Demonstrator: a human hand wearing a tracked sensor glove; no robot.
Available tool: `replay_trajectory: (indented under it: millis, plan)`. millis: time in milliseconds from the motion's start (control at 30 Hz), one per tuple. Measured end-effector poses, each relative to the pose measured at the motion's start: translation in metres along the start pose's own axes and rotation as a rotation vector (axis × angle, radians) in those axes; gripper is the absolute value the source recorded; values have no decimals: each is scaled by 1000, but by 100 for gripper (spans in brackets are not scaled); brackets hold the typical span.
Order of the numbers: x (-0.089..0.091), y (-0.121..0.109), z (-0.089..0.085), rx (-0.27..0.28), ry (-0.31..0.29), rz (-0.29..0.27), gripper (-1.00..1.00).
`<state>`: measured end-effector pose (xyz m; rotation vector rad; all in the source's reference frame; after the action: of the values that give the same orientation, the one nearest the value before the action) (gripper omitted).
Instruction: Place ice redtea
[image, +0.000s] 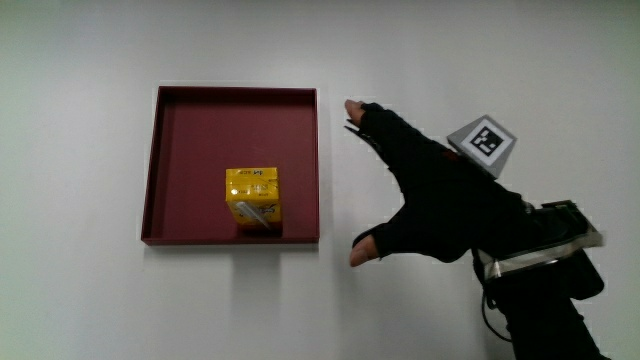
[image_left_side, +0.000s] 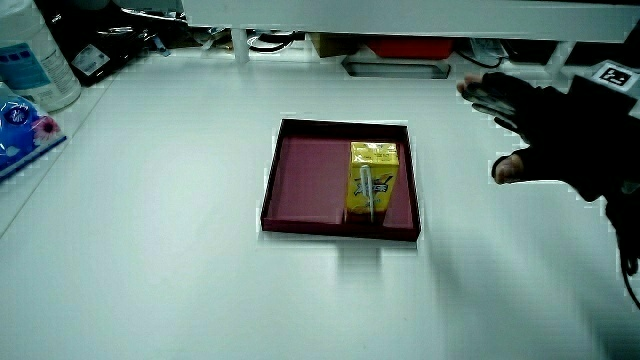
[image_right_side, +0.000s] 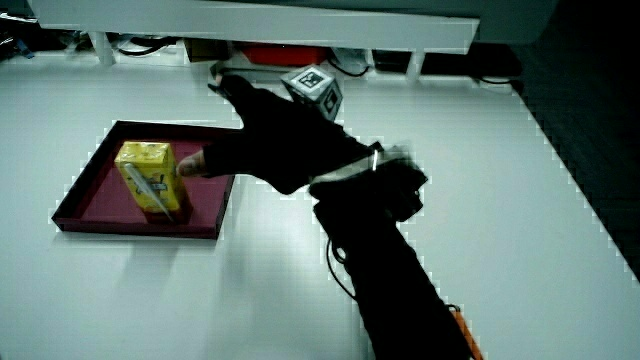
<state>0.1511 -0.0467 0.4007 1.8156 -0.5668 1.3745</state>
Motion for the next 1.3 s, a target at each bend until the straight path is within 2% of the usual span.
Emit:
replay_trajectory:
  millis: [100, 167, 200, 233, 267, 333, 367, 467, 533, 567, 600, 633, 667, 700, 767, 800, 900, 967, 1000, 1067, 1200, 1267, 1300]
  plan:
    - [4, 10, -7, -16, -39, -42, 0]
    - [6, 17, -10, -12, -54, -24, 0]
    - [9, 19, -11, -16, -66, -117, 0]
    - [10, 23, -13, -17, -35, -88, 0]
    - [11, 26, -14, -20, -38, -74, 0]
    - [13, 32, -17, -27, -5, -37, 0]
    - [15, 34, -17, -20, -13, -108, 0]
    - [13, 44, -25, -49, 68, -86, 0]
    - [20, 51, -29, -57, 78, -89, 0]
    - [20, 54, -33, -63, 118, -79, 0]
    - [19, 57, -36, -73, 124, -100, 0]
    - [22, 61, -38, -77, 114, -113, 0]
    - [22, 65, -41, -82, 129, -108, 0]
    - [25, 69, -44, -84, 114, -105, 0]
    - [32, 78, -49, -90, 110, -70, 0]
    - [35, 82, -51, -89, 94, -73, 0]
    - [36, 90, -58, -102, 107, -68, 0]
    - [43, 96, -62, -107, 111, -38, 0]
    - [44, 98, -64, -108, 103, -55, 0]
    - [50, 104, -67, -110, 77, -49, 0]
    - [56, 109, -73, -106, 77, -40, 0]
    - [58, 111, -74, -114, 107, -38, 0]
    - [56, 111, -75, -108, 95, -34, 0]
